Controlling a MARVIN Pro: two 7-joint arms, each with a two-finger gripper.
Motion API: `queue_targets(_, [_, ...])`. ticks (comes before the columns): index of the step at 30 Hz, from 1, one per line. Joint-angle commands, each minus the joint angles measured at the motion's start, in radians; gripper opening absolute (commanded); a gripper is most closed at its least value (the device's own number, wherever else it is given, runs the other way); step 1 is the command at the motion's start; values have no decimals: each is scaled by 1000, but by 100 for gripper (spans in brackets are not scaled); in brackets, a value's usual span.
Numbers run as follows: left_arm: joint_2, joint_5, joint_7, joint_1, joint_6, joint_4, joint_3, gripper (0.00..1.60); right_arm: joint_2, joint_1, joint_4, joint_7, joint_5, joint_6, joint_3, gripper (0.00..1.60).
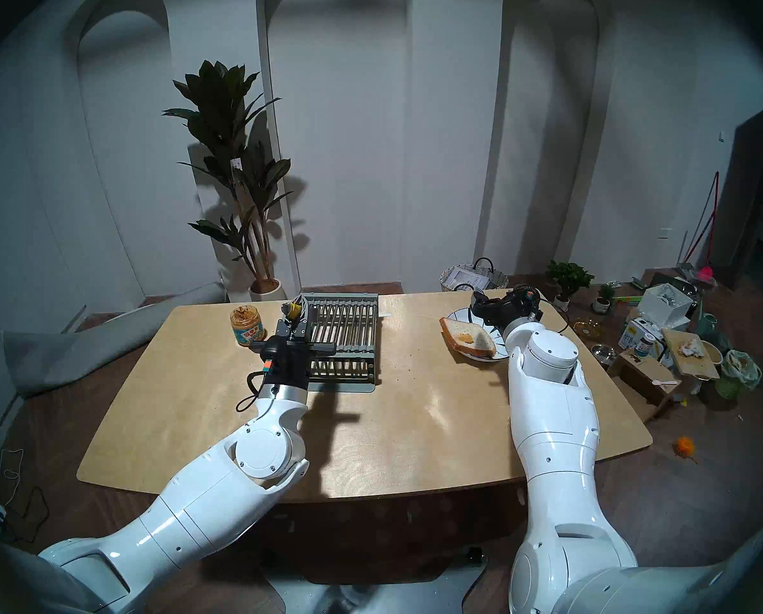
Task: Spread peanut butter over the slice of bread with the knife
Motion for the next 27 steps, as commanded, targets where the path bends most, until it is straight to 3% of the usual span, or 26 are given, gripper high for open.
queue_targets(1, [-7, -4, -17, -31, -13, 3, -2, 0, -6, 12, -21, -7, 0, -15, -3, 160])
queue_targets(27, [-62, -41, -27, -44, -26, 140, -3, 0, -2, -9, -39, -4, 4, -13, -4, 160])
